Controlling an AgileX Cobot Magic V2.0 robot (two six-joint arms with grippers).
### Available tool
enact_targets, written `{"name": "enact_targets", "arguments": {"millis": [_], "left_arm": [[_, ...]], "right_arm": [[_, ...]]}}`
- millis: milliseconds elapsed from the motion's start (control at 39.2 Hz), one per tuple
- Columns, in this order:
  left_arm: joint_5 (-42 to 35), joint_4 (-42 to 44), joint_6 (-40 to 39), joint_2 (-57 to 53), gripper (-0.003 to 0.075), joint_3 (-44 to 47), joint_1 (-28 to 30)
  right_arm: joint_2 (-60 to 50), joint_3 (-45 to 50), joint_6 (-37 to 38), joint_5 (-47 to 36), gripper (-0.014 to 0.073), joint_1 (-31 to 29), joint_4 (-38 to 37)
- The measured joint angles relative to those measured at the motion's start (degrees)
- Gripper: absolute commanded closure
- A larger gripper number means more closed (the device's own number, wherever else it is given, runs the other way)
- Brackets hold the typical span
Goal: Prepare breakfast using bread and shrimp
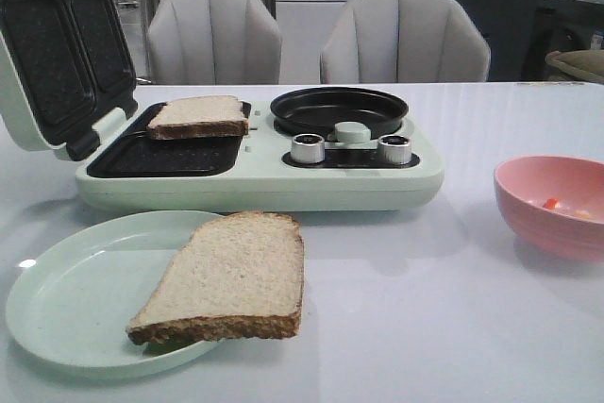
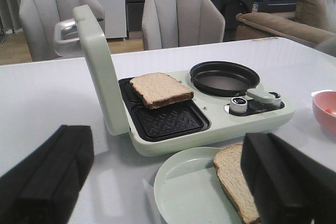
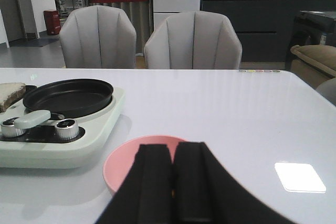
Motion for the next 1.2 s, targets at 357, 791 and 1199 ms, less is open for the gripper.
{"name": "enact_targets", "arguments": {"millis": [357, 791, 1199], "left_arm": [[-0.56, 0.00, 0.00, 0.00, 0.0095, 0.22, 0.00], [-0.62, 0.00, 0.00, -0.12, 0.0095, 0.36, 0.00], [-0.69, 0.00, 0.00, -0.12, 0.0095, 0.36, 0.00]], "right_arm": [[0.80, -3.79, 2.91, -1.29, 0.0455, 0.39, -0.33], [19.23, -20.22, 3.12, 12.72, 0.0455, 0.43, -0.56], [27.28, -24.46, 3.12, 18.67, 0.0019, 2.69, 2.85]]}}
